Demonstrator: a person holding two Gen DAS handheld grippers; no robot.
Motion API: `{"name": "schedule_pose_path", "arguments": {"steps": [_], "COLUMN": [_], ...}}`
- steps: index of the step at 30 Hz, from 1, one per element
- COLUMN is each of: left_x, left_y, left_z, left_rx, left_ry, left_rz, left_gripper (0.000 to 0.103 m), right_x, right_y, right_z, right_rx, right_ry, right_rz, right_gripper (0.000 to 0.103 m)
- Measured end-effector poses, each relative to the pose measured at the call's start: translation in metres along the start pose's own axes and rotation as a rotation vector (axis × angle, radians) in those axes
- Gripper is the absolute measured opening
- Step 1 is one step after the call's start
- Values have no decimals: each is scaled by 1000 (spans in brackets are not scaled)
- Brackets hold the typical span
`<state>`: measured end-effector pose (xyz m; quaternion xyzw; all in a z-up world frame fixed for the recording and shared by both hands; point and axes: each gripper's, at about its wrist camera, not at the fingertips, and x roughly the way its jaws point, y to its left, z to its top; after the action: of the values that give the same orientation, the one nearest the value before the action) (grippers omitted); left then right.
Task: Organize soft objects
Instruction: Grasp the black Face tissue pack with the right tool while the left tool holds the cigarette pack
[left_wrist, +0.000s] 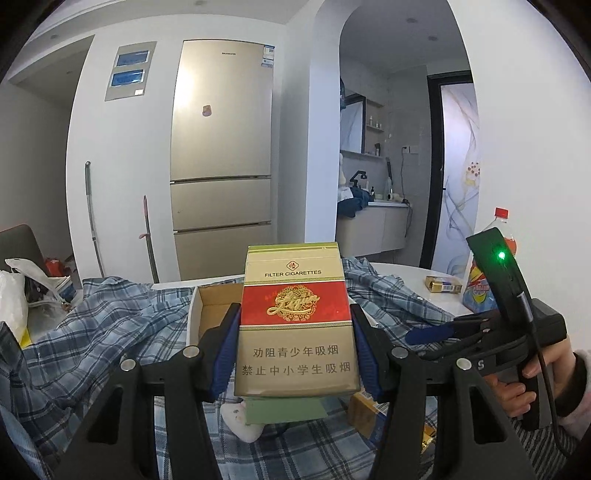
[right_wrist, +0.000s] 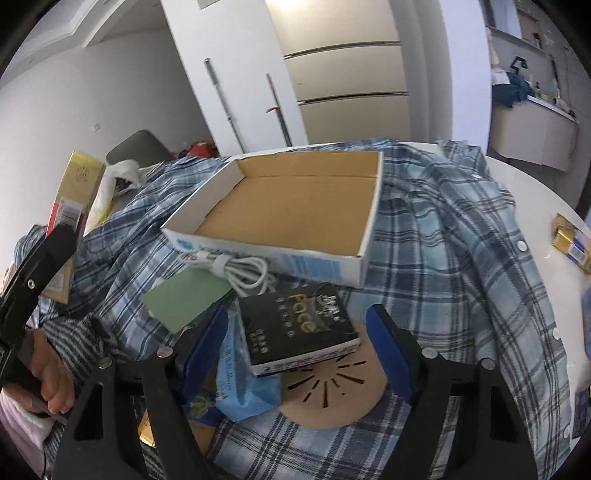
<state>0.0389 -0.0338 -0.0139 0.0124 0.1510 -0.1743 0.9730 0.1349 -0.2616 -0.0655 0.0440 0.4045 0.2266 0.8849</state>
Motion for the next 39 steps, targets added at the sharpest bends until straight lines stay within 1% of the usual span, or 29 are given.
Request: {"name": "schedule_pose_path", "arguments": {"steps": [2,4,7,8,10,11,13,15,19,23,27,30,35,36,38,39], "left_x": [-1,-1,-1,-1,-1,-1,0,0,-2,-3,-3,-2,-3,-2,-2,-2], "left_y": [-1,-2,-4,-4,-4,-4,-6,-7,-10,-11,-8,-6,-6,-6,-5,-4], "left_z": [-1,-1,0,0,0,0,-1,0,-1,-1,0,0,0,0,0,0], "left_rx": [3,10,14,14,11,11,15,19,30,36,25,12,19,20,16,10], "left_ry": [-3,-3,-4,-4,-4,-2,1,2,-4,-8,-6,-3,-2,-2,-2,0], "left_rz": [-6,-6,-4,-5,-9,-10,-11,-11,-11,-9,-8,-7,-10,-12,-16,-17], "left_gripper": [58,58,58,58,58,58,58,58,58,58,58,58,58,58,58,58], "right_x": [0,3,6,7,5,3,3,7,15,14,8,7,12,13,12,11], "right_y": [6,13,15,13,6,1,-9,-12,-4,7,20,26,11,6,-3,-6], "right_z": [-1,-3,-3,-2,-2,-1,-1,-1,0,-3,-7,-9,-5,-3,1,3], "right_rx": [-32,-65,-71,-61,-16,13,65,78,39,-21,-93,-120,-38,-4,71,120], "right_ry": [8,19,31,33,23,15,13,39,80,83,66,63,84,92,94,95], "right_rz": [21,21,14,6,-46,-53,-51,-33,2,54,91,73,43,26,19,33], "right_gripper": [75,75,75,75,75,75,75,75,75,75,75,75,76,77,80,85]}}
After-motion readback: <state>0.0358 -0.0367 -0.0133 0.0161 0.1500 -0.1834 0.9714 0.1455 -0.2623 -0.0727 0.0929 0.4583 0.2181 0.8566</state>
